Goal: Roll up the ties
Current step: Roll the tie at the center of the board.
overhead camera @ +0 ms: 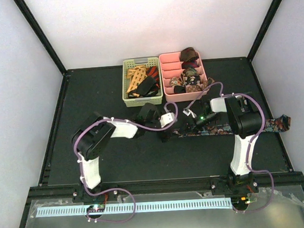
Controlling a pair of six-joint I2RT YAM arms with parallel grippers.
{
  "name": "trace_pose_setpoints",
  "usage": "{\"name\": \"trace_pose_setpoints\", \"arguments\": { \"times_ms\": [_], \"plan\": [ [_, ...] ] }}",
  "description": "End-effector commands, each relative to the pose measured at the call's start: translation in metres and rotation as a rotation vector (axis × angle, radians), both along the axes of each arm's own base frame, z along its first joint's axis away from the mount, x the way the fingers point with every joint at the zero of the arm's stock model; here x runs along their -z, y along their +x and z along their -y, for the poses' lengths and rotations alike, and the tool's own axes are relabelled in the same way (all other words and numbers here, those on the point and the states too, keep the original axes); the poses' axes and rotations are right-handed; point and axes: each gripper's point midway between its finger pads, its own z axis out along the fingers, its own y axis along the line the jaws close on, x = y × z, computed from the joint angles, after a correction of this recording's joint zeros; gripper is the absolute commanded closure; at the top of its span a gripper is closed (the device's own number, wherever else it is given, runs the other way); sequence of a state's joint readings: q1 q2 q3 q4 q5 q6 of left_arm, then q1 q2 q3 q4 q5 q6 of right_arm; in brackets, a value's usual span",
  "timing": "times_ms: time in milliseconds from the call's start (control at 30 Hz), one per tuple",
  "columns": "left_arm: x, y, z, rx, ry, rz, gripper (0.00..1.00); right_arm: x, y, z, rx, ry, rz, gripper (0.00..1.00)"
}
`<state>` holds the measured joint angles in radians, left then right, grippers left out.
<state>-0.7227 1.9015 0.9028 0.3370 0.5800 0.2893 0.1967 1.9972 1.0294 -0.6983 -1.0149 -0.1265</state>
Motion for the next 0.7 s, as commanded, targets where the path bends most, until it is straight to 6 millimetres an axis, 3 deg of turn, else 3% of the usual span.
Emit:
{"name": "trace_pose_setpoints", "arguments": {
  "times_ms": [0,267,333,500,667],
  "plan": [
    [0.012,0.008,0.018,0.063,0.018,0.060,0.01,0.021,-0.006,0.009,-0.018,-0.086,-0.007,0.98],
    [0.042,-0.003,0.027,0.131,0.148,0.089,0.03,0.018,-0.005,0.007,-0.016,-0.069,-0.008,0.99],
    [0.051,-0.001,0.025,0.121,0.192,0.077,0.10,0.016,-0.005,0.006,-0.017,-0.062,-0.007,0.98],
    [0.065,-0.003,0.012,0.097,0.274,0.051,0.42,0.003,-0.004,0.002,-0.018,-0.023,0.009,0.98],
    [0.071,-0.012,-0.008,0.104,0.351,0.046,0.58,-0.012,-0.004,-0.002,-0.022,0.029,0.021,0.98]
  ]
}}
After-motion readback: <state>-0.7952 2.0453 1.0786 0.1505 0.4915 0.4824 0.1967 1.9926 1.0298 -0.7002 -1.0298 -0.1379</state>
